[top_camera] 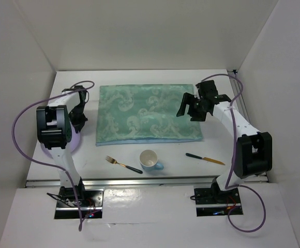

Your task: Set the dinner table for one person

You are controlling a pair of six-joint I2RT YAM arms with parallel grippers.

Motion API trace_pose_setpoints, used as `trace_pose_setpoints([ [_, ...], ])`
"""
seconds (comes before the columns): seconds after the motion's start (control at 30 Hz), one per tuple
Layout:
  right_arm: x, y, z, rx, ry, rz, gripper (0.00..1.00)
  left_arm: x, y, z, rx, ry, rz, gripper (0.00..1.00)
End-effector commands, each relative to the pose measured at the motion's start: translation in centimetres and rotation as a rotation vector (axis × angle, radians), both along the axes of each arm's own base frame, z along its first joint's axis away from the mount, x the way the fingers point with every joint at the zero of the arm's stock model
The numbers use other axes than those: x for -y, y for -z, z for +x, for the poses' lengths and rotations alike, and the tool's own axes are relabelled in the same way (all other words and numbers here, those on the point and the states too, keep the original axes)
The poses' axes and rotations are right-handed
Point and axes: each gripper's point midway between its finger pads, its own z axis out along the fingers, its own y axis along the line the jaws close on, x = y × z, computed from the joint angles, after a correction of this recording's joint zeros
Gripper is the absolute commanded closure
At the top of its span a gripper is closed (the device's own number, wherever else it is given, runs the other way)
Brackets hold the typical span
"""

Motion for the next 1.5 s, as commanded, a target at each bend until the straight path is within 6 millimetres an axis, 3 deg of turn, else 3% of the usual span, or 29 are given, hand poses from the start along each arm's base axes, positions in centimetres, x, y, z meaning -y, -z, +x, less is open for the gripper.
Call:
trace_pose_setpoints([
  [0.0,-0.5,-1.0,-0.1,0.031,-0.019,0.005,0.11,0.4,-1.1,0.9,0.04,-0.034,0.003,1.0],
  [0.1,-0.2,-1.1,0.0,0.032,-0.008,-0.011,0.11,1.4,-3.9,1.3,0.046,0.015,0.046,1.0],
  [0.13,0.0,-1.4,0.1,0.035,-0.002,-0.02,0.11,2.6,-5.6,2.7,0.098,0.053,0.059,1.0],
  [0.2,0.2,-1.6,0.0,0.037,0.006,-0.029,0.11,3.9,-8.1,3.5,0.134,0.113,0.069,1.0],
  [0.27,0.5,-2.1,-0.2,0.048,0.013,-0.037,0.11,8.5,-12.7,7.0,0.277,0.253,0.03,1.0],
  [0.33,0.7,-1.9,-0.6,0.037,0.025,-0.042,0.11,11.6,-13.9,8.2,0.302,0.342,-0.003,1.0],
  [0.37,0.9,-1.4,-0.8,0.024,0.044,-0.05,0.11,13.3,-13.1,8.8,0.281,0.386,-0.022,1.0],
  [0.4,1.0,-1.3,-1.2,0.022,0.044,-0.051,0.11,16.4,-14.7,9.7,0.324,0.446,-0.048,1.0],
  [0.47,1.5,-1.4,-1.4,0.025,0.088,-0.06,0.11,19.6,-14.8,10.4,0.325,0.517,-0.07,1.0],
  [0.5,2.0,-1.1,-1.9,0.021,0.113,-0.076,0.11,22.9,-14.5,10.8,0.33,0.585,-0.091,1.0],
  [0.57,2.9,-0.7,-2.3,0.012,0.167,-0.087,0.11,26.2,-14.0,10.9,0.332,0.656,-0.128,1.0],
  [0.6,3.5,-0.4,-3.1,0.011,0.192,-0.108,0.11,28.8,-13.4,10.9,0.342,0.703,-0.138,1.0],
  [0.7,4.4,-0.2,-4.3,0.016,0.257,-0.115,0.11,32.9,-12.5,10.8,0.376,0.781,-0.156,1.0],
  [0.83,5.3,-0.7,-6.8,0.063,0.318,-0.098,0.11,35.9,-11.4,11.2,0.418,0.814,-0.176,1.0],
  [1.07,6.1,0.2,-9.5,0.021,0.348,-0.107,0.11,38.5,-10.9,12.0,0.476,0.833,-0.199,1.0],
  [1.27,6.1,-0.6,-9.2,0.035,0.349,-0.102,0.11,41.2,-8.1,12.5,0.478,0.855,-0.248,1.0],
  [1.47,6.0,-0.9,-9.7,0.031,0.351,-0.09,0.11,41.8,-6.7,13.1,0.484,0.846,-0.252,1.0],
])
